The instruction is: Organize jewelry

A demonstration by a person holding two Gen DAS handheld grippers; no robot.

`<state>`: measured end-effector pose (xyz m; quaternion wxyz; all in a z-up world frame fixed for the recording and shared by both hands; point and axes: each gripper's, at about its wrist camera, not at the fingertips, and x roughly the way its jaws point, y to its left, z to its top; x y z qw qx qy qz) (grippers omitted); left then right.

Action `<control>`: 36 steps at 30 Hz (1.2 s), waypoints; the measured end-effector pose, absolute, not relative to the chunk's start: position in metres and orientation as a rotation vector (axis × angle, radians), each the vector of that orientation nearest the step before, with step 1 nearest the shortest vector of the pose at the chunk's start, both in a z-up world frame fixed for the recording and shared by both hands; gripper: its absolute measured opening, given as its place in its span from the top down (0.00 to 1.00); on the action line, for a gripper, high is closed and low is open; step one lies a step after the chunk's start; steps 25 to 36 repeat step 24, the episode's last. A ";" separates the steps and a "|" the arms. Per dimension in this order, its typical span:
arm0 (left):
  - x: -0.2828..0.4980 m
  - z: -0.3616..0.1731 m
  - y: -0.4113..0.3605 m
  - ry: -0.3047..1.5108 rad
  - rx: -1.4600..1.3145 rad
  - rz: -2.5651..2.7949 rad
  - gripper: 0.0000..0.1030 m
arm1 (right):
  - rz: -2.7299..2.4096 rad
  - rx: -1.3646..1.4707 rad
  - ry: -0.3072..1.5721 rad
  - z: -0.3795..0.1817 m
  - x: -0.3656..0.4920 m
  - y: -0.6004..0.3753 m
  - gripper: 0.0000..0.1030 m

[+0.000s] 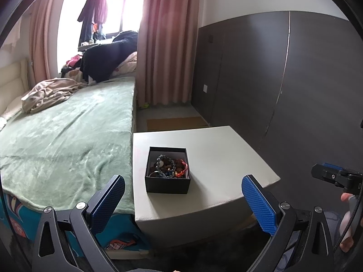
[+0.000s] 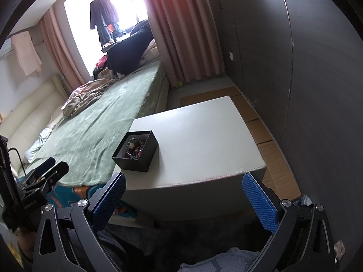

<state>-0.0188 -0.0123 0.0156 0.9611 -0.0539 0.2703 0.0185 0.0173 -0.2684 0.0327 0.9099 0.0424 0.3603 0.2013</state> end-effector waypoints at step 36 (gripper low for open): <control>-0.022 0.016 -0.014 0.523 -0.097 0.027 0.00 | 0.407 0.089 0.761 0.029 0.015 -0.263 0.00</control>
